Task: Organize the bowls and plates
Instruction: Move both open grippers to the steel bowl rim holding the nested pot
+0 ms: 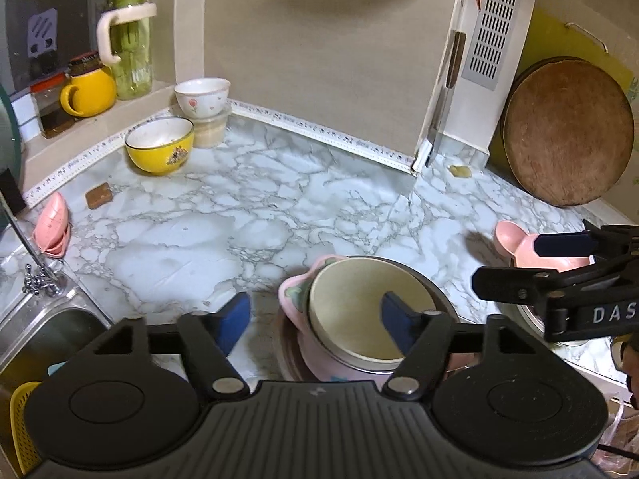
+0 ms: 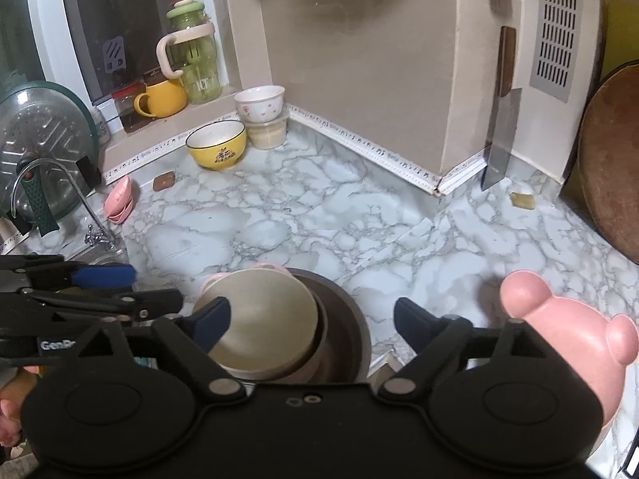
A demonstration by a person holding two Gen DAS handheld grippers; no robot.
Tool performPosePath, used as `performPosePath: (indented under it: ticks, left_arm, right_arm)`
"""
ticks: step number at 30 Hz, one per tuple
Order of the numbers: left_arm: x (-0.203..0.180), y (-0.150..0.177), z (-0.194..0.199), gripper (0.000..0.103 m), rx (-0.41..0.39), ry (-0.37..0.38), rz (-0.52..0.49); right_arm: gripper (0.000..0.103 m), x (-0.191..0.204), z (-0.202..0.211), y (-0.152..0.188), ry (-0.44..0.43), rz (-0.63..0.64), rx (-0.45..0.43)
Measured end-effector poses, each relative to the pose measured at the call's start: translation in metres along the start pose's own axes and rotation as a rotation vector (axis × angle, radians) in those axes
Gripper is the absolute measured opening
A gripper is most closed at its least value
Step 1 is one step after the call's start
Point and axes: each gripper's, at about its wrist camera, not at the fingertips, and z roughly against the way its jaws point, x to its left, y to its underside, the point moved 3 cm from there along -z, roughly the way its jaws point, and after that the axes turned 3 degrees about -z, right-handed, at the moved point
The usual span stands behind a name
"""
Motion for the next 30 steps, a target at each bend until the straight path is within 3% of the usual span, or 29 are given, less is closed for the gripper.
performPosePath:
  ticks: [7, 15, 20, 30]
  left_arm:
    - [0.010, 0.014, 0.000, 0.077, -0.002, -0.035, 0.035]
    - [0.020, 0.033, -0.010, 0.077, 0.004, -0.115, 0.064]
    - [0.024, 0.048, -0.028, 0.077, 0.064, -0.123, 0.112]
    - [0.025, 0.071, -0.053, 0.077, 0.122, -0.131, 0.183]
  right_arm:
    - [0.102, -0.010, -0.005, 0.005, -0.009, 0.013, -0.004]
    - [0.102, -0.038, -0.026, 0.013, -0.007, -0.018, 0.045]
    - [0.101, -0.063, -0.041, 0.020, -0.016, -0.052, 0.082]
    - [0.091, -0.081, -0.087, 0.037, -0.040, -0.077, 0.194]
